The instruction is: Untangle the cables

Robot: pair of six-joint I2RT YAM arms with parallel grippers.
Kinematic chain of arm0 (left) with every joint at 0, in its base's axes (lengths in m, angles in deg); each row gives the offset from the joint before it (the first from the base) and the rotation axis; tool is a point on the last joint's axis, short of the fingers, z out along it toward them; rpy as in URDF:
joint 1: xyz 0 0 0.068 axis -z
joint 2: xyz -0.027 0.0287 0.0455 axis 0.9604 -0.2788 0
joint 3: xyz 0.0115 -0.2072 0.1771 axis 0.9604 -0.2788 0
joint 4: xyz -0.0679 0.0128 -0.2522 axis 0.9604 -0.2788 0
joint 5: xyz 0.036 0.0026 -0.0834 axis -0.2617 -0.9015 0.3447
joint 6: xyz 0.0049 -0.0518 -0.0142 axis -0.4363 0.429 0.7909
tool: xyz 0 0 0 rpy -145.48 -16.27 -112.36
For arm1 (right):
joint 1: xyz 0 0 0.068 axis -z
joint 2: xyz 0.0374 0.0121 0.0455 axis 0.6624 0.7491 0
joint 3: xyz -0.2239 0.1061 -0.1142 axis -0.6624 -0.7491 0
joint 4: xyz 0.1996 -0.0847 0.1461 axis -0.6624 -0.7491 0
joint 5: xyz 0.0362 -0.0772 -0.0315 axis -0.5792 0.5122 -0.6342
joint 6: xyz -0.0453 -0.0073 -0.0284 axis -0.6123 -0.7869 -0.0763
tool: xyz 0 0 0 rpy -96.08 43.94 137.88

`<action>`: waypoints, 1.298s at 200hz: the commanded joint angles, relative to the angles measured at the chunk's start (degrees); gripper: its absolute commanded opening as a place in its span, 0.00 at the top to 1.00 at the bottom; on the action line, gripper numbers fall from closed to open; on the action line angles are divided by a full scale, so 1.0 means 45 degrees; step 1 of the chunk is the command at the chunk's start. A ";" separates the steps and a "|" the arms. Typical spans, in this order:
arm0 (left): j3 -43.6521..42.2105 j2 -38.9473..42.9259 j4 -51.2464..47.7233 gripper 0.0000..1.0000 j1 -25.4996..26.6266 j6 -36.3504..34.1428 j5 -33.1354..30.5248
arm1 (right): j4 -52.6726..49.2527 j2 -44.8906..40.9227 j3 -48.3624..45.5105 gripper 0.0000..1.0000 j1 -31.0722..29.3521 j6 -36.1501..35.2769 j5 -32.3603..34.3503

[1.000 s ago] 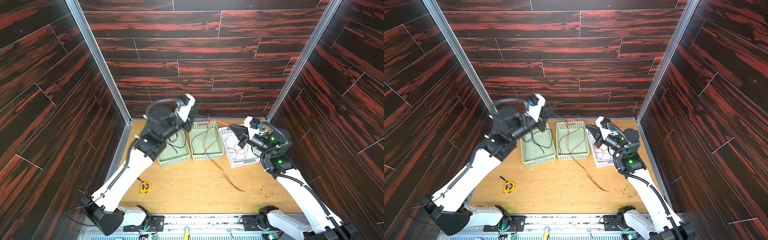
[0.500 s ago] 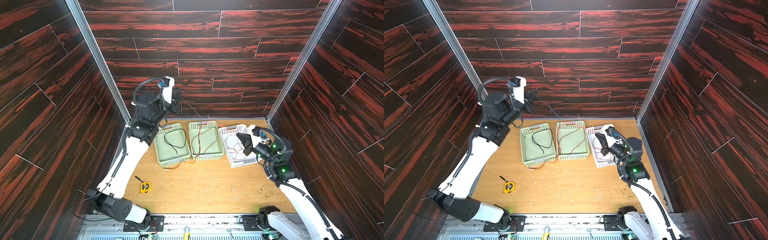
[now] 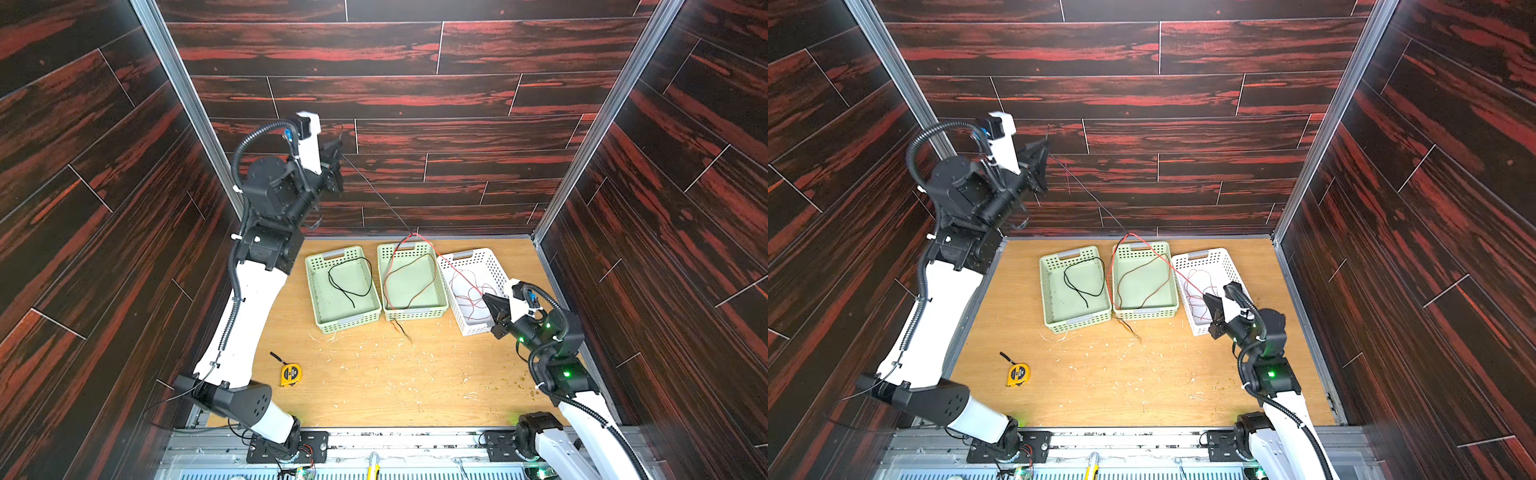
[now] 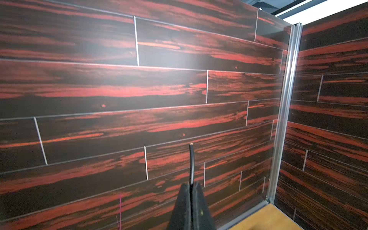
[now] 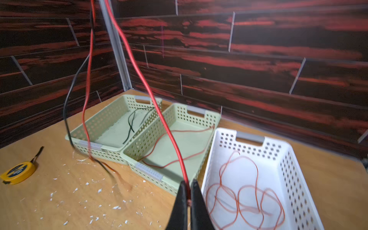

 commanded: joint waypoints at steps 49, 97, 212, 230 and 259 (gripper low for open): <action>0.3329 -0.1356 -0.0667 1.00 -0.0922 0.0556 -0.0166 | -0.0171 0.0379 -0.1746 1.00 0.0404 0.1935 0.2667; 0.3991 -0.1506 -0.0578 1.00 -0.1394 0.0927 -0.0055 | -0.0255 0.0144 -0.2327 1.00 0.0487 0.2710 0.3774; 0.2888 -0.1343 -0.0109 1.00 -0.1359 0.3075 0.3263 | 0.2083 0.2124 -0.2362 1.00 0.0005 0.1889 -0.2824; 0.2663 -0.1156 -0.0246 1.00 -0.1226 0.3194 0.3699 | 0.2530 0.2474 -0.2342 0.98 -0.0232 0.1811 -0.3374; 0.2324 -0.0879 -0.0415 1.00 -0.0933 0.3175 0.4171 | 0.3046 0.2928 -0.2159 0.77 -0.0528 0.1564 -0.4021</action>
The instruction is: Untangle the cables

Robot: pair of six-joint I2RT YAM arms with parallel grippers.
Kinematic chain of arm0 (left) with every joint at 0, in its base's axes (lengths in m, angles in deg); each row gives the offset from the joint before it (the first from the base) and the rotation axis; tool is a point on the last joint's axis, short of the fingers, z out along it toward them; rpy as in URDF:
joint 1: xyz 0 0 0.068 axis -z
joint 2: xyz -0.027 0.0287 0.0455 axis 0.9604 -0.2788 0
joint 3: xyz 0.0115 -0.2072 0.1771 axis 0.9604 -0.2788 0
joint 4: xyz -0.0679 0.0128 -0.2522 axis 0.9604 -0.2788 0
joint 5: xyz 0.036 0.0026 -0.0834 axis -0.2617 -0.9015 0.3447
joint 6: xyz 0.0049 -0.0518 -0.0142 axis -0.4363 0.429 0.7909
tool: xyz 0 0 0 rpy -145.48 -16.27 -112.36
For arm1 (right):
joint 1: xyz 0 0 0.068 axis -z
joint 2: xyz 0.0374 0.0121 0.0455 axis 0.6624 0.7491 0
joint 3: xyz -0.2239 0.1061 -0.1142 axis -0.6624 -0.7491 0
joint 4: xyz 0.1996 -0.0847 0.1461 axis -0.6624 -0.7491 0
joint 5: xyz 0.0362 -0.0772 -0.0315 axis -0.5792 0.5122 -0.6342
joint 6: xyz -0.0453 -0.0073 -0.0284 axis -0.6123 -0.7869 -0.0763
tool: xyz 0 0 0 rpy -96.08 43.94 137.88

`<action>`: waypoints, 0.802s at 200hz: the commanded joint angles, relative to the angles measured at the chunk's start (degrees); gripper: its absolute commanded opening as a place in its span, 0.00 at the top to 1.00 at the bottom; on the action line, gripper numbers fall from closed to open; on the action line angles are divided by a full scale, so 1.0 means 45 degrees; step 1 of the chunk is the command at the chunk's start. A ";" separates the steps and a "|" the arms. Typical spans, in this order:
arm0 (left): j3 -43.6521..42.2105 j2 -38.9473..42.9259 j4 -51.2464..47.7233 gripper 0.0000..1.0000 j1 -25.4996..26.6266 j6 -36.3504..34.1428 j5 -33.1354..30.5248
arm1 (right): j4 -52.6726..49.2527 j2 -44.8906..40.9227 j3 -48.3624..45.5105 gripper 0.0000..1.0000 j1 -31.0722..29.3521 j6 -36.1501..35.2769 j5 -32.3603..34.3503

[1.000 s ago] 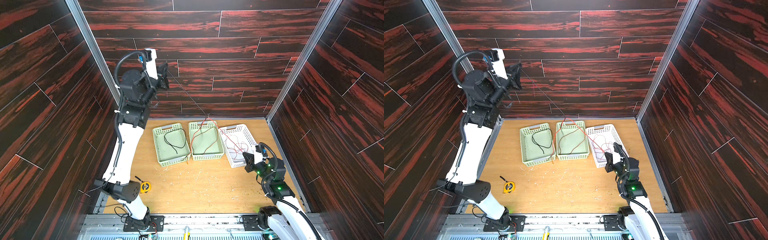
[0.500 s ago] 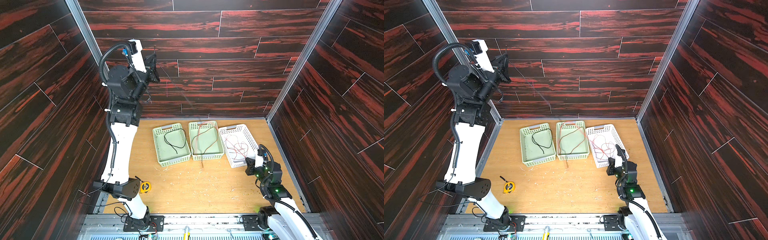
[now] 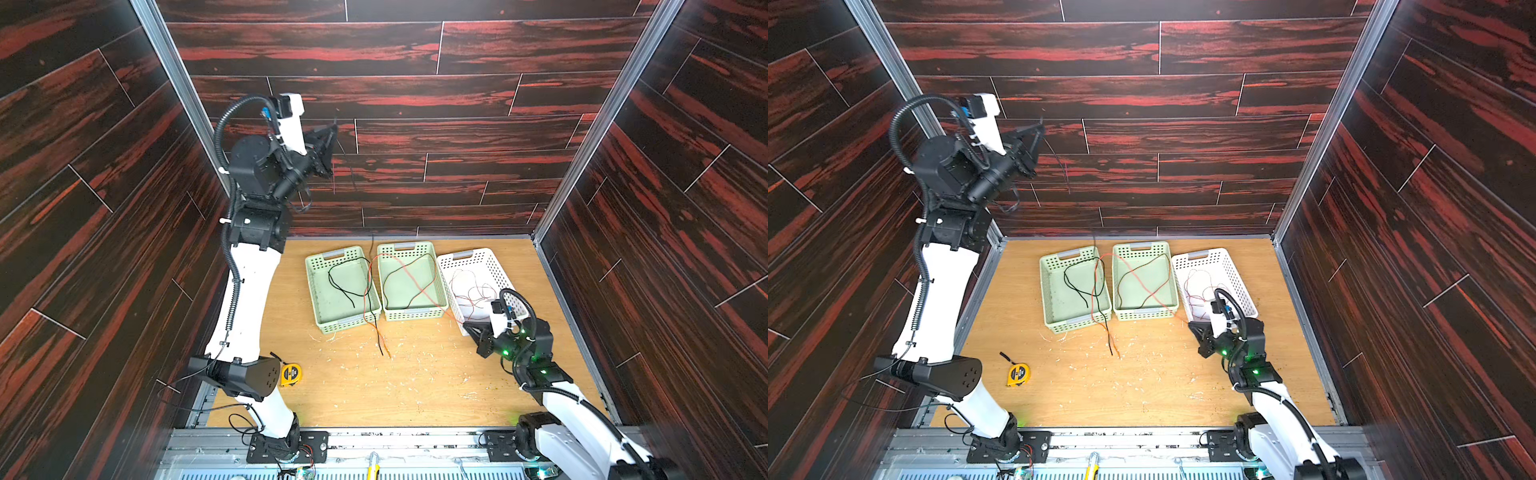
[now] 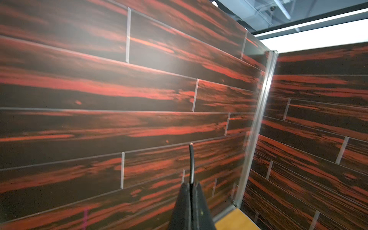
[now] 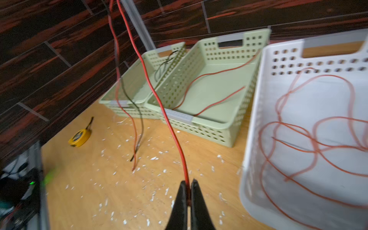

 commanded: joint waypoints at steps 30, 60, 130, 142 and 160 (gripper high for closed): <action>-0.0471 0.1018 -0.0321 1.00 0.0618 0.0034 0.1227 | 0.0685 0.0064 0.0952 0.58 -0.0713 -0.1477 -0.0539; -0.0761 0.1157 -0.0794 1.00 0.1107 -0.0409 0.1034 | 0.0321 0.0197 0.2000 0.46 -0.0760 -0.2589 -0.0613; -0.0831 0.0786 -0.1292 1.00 0.1739 -0.0887 0.0633 | 0.1358 0.2964 0.5070 0.39 -0.2434 -0.3732 -0.1898; -0.0830 0.0742 -0.1342 1.00 0.1837 -0.0892 0.0641 | 0.1313 0.3983 0.5856 0.38 -0.3056 -0.4286 -0.2005; -0.0849 0.0730 -0.1402 1.00 0.2002 -0.0874 0.0657 | 0.1158 0.5578 0.7036 0.37 -0.3755 -0.5091 -0.1979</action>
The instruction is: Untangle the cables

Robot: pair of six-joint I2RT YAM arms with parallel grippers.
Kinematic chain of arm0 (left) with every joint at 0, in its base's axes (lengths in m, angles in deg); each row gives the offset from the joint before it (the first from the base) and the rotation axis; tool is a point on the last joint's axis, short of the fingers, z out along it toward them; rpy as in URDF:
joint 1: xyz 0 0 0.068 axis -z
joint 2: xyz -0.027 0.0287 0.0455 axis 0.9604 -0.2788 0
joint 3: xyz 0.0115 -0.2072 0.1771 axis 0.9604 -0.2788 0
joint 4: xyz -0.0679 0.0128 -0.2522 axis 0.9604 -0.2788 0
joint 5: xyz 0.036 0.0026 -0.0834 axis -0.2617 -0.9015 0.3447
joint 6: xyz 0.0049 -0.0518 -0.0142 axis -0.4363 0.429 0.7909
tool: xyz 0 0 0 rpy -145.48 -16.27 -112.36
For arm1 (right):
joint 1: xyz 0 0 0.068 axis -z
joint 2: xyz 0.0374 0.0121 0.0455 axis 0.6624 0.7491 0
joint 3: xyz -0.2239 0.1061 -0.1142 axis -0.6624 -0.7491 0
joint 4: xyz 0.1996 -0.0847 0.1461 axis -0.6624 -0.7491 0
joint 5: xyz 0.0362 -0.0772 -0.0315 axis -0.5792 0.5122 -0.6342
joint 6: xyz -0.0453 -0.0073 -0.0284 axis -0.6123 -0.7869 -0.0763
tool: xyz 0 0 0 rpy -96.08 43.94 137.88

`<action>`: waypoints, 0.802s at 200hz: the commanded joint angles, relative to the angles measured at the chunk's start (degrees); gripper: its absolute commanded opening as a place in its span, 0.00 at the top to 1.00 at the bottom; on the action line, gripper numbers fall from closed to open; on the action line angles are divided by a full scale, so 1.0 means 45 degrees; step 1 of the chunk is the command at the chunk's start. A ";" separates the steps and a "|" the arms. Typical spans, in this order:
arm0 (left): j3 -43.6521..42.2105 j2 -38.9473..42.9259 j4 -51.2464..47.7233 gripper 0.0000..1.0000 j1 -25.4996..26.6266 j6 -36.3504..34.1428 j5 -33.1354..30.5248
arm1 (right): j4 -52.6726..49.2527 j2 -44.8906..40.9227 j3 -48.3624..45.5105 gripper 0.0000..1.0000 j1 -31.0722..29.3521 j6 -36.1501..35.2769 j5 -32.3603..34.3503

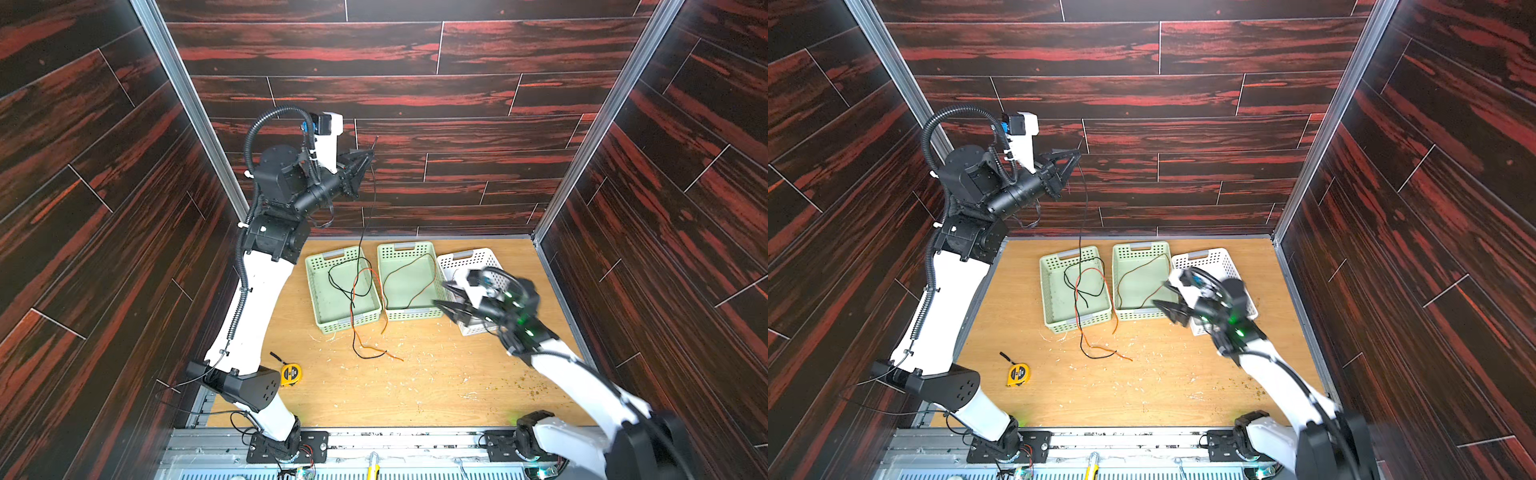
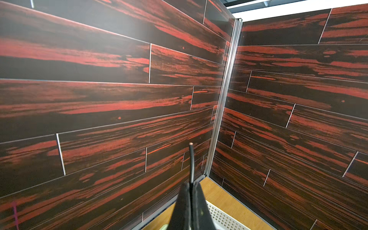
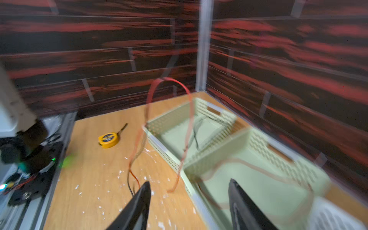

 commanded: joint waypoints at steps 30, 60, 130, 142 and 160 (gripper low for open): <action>-0.0164 0.0122 -0.0155 1.00 0.0530 -0.0174 0.0052 | 0.1976 0.3910 0.2334 0.34 -0.1198 -0.1623 -0.0663; -0.0254 0.0138 -0.0262 1.00 0.0795 -0.0255 0.0017 | 0.2464 0.6122 0.3921 0.32 -0.1398 -0.2064 -0.0209; -0.0209 0.0185 -0.0312 1.00 0.0954 -0.0291 -0.0012 | 0.3497 0.9094 0.6327 0.38 -0.1593 -0.0831 0.0716; -0.0213 0.0183 -0.0344 1.00 0.0966 -0.0309 -0.0021 | 0.3096 0.9367 0.6787 0.42 -0.1653 -0.0823 0.1065; -0.0205 0.0183 -0.0434 1.00 0.0966 -0.0415 -0.0093 | 0.3302 0.9459 0.6822 0.61 -0.1661 -0.0487 0.1284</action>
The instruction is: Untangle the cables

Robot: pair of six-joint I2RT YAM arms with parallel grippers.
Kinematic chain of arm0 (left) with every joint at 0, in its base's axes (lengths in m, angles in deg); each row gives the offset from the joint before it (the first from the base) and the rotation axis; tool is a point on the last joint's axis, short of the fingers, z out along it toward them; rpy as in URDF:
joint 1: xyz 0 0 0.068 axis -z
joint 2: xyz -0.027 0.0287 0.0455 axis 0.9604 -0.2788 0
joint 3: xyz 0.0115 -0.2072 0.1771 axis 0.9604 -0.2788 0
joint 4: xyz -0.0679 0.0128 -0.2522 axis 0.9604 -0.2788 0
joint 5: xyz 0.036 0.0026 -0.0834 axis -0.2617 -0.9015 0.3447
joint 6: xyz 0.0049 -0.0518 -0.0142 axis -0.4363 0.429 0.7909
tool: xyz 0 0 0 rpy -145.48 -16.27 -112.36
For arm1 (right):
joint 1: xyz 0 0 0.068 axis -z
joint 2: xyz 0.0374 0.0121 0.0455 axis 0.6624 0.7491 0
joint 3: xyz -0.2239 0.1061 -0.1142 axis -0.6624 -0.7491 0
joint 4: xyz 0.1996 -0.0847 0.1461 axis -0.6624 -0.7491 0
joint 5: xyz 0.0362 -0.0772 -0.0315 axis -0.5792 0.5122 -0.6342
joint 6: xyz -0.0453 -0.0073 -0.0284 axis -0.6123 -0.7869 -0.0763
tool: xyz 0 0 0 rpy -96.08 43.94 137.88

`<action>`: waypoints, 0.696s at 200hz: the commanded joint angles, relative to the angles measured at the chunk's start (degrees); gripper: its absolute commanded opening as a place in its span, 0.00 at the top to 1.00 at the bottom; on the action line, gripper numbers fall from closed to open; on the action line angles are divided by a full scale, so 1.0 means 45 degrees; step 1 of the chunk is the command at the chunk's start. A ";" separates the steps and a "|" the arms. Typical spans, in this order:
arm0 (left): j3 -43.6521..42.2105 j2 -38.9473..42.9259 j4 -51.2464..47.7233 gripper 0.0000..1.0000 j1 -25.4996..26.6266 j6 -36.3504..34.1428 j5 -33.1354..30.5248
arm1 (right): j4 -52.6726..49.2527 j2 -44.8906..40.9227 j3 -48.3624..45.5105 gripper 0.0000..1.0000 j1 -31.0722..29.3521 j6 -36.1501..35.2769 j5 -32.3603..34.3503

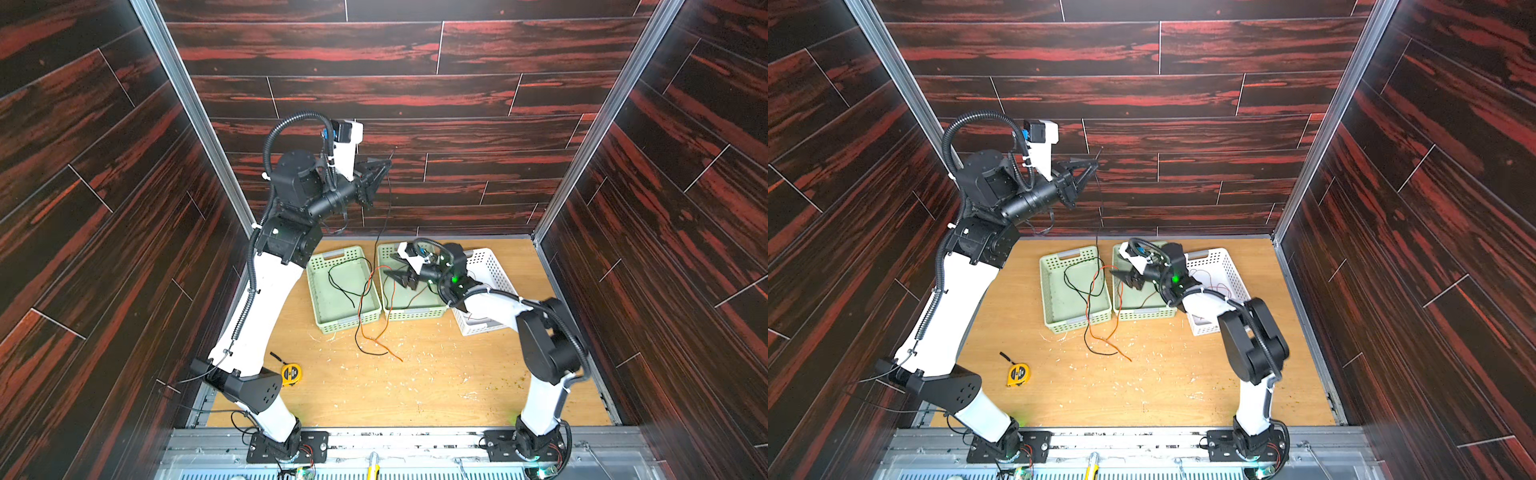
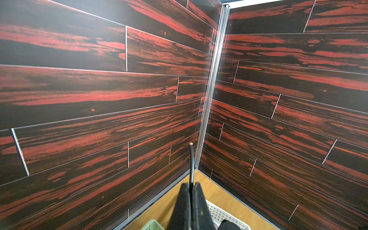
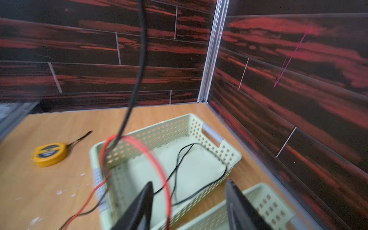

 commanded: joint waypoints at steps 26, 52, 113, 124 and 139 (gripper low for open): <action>-0.0006 0.0251 -0.0596 1.00 0.0006 -0.0830 -0.0745 | 0.1037 -0.0723 -0.1004 0.93 -0.0087 0.0953 0.0605; 0.0240 0.0225 -0.1351 1.00 -0.0192 -0.1559 -0.1884 | -0.0077 -0.2823 -0.2276 1.00 -0.0066 0.1799 0.1361; -0.1033 0.0008 -0.1591 1.00 -0.1709 -0.1169 -0.3168 | -0.3822 -0.7096 -0.4469 1.00 -0.0058 0.1618 0.3609; -0.1954 0.0241 -0.1147 1.00 -0.1916 -0.0895 -0.3206 | -0.4546 -0.7419 -0.4436 1.00 -0.0058 0.1565 0.4102; -0.3442 0.0661 -0.0425 1.00 -0.2024 -0.0757 -0.3293 | -0.5089 -0.7653 -0.4381 1.00 -0.0056 0.1437 0.4414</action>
